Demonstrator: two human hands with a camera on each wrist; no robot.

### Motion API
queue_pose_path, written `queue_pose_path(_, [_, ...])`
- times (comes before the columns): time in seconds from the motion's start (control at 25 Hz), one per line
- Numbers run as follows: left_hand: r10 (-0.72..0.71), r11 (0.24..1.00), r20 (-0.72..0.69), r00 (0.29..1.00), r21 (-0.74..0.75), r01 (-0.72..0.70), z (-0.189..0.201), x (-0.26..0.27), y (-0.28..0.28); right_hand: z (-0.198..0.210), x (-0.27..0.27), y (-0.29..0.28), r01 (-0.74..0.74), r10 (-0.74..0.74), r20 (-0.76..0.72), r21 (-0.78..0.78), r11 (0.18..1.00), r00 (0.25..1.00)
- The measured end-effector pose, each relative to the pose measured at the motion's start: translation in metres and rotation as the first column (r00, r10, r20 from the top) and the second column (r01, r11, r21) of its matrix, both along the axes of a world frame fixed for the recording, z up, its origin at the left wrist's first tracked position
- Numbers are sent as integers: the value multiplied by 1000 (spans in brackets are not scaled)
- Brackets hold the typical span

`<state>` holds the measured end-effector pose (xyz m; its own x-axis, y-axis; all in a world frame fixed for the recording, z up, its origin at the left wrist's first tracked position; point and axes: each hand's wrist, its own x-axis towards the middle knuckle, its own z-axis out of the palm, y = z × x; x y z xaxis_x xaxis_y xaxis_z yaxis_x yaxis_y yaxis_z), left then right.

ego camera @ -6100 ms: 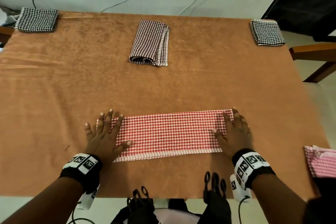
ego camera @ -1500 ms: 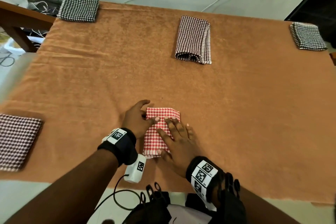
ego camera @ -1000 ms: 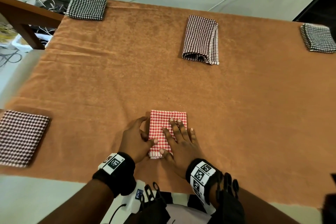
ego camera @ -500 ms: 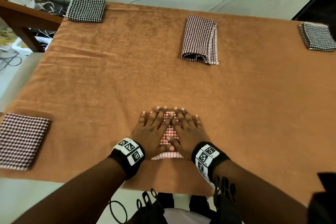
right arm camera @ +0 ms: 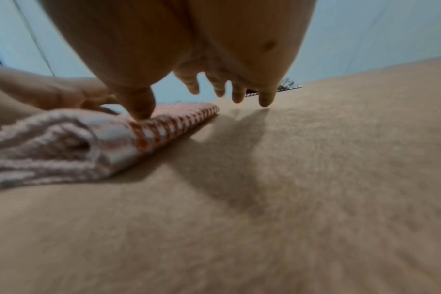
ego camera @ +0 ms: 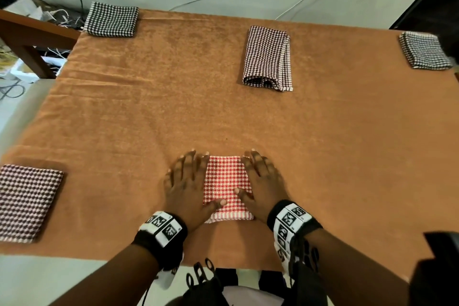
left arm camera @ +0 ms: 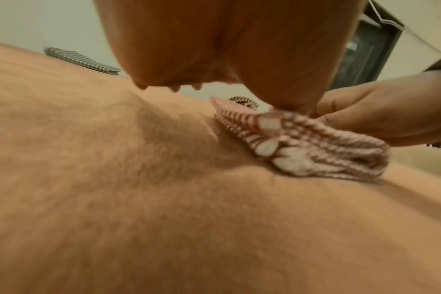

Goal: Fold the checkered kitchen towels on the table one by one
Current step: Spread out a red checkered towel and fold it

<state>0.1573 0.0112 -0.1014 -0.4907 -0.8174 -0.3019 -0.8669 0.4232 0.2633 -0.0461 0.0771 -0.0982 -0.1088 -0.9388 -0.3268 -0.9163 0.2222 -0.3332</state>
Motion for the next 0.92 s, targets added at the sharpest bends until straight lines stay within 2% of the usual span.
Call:
queue_pose_path(0.08, [120, 992, -171, 978, -26, -127, 6, 10, 15, 14, -1, 18, 176, -165, 188, -39, 984, 968])
queue_pose_path(0.16, [282, 957, -305, 910, 156, -244, 12, 14, 26, 21, 5, 33, 348, -360, 445, 112, 931, 820])
queue_pose_path(0.2, [345, 931, -319, 883, 234, -280, 13, 13, 30, 19, 8, 38, 402, -439, 514, 189, 896, 737])
queue_pose_path(0.32, [491, 855, -364, 791, 375, -358, 8, 7, 36, 4, 11, 40, 489, -563, 627, 311, 815, 539])
queue_pose_path(0.4, [595, 772, -375, 711, 513, -375, 9, -2, 37, 1, 3, 37, 505, -602, 650, 364, 782, 464])
queue_pose_path(0.48, [686, 658, -357, 634, 677, -330, 15, -12, 37, 2, -10, 37, 507, -610, 658, 378, 775, 442])
queue_pose_path(0.56, [676, 626, -351, 648, 738, -252, 22, -31, 44, 6, -30, 51, 518, -601, 670, 360, 776, 436])
queue_pose_path(0.72, [517, 705, -397, 758, 700, -114, 17, -67, 65, 9, -73, 104, 570, -630, 650, 348, 744, 425])
queue_pose_path(0.84, [363, 775, -356, 861, 629, -67, 10, -84, 84, 12, -88, 143, 572, -643, 604, 346, 744, 471])
queue_pose_path(0.92, [326, 790, -349, 879, 611, -51, 11, -88, 93, 19, -89, 154, 560, -635, 594, 341, 755, 493])
